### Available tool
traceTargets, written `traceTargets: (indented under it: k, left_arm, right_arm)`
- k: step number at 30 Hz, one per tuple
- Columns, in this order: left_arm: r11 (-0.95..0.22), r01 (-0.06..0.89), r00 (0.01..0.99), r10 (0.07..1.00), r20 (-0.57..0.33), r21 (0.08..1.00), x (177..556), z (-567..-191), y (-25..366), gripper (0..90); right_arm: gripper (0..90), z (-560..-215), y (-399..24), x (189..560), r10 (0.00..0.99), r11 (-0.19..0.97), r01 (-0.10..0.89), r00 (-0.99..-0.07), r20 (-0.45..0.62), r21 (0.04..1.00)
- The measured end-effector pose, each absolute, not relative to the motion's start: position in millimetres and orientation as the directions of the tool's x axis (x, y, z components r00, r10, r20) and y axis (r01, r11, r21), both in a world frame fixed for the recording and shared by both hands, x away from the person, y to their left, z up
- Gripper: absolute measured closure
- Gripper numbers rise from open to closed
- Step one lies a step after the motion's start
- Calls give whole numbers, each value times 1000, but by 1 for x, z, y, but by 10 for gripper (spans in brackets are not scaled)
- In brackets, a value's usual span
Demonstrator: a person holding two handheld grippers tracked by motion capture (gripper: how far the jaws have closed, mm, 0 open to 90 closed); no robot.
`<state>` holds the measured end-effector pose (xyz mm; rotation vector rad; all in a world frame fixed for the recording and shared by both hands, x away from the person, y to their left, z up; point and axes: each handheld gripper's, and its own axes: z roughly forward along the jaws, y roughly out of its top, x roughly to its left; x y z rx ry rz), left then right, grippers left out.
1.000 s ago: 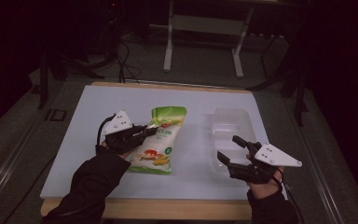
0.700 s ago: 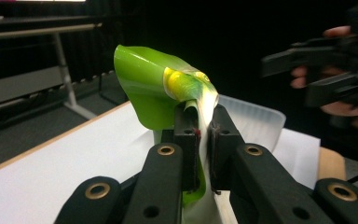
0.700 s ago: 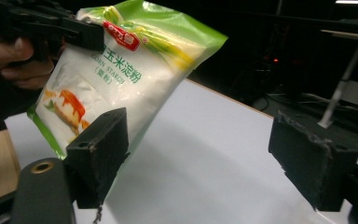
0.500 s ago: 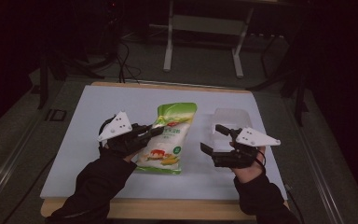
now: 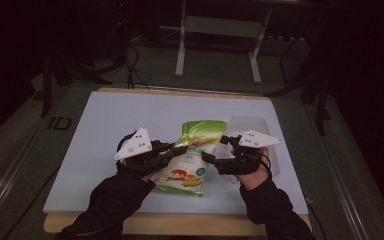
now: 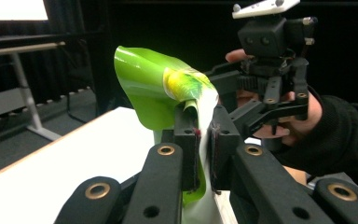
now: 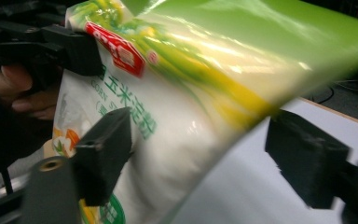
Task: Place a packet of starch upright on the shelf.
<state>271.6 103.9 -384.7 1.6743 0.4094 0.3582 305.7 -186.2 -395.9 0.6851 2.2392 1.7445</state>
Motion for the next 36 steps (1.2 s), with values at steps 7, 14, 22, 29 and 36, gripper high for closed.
traceTargets:
  k: [7, 14, 22, 29, 36]
  left_arm:
    - [-127, 76, 892, 453, -10, 989, 273, -388, 98, 853]
    - [-135, 93, 897, 442, -25, 987, 276, -391, 93, 853]
    - [-109, 99, 903, 427, -44, 989, 278, -390, 95, 848]
    - [-93, 89, 911, 409, -44, 992, 281, -384, 97, 773]
    - [-46, 93, 896, 440, -64, 995, 281, -383, 105, 382]
  right_arm:
    - [519, -391, -187, 306, 441, 226, 234, -890, 115, 946]
    - [779, -390, -189, 308, 431, 234, 272, -890, 151, 933]
    - [850, -378, -186, 298, 474, 274, 271, -873, 116, 923]
    - [856, -360, -191, 293, 488, 253, 234, -869, 85, 939]
    - [858, -348, -203, 297, 539, 239, 215, -840, 54, 947]
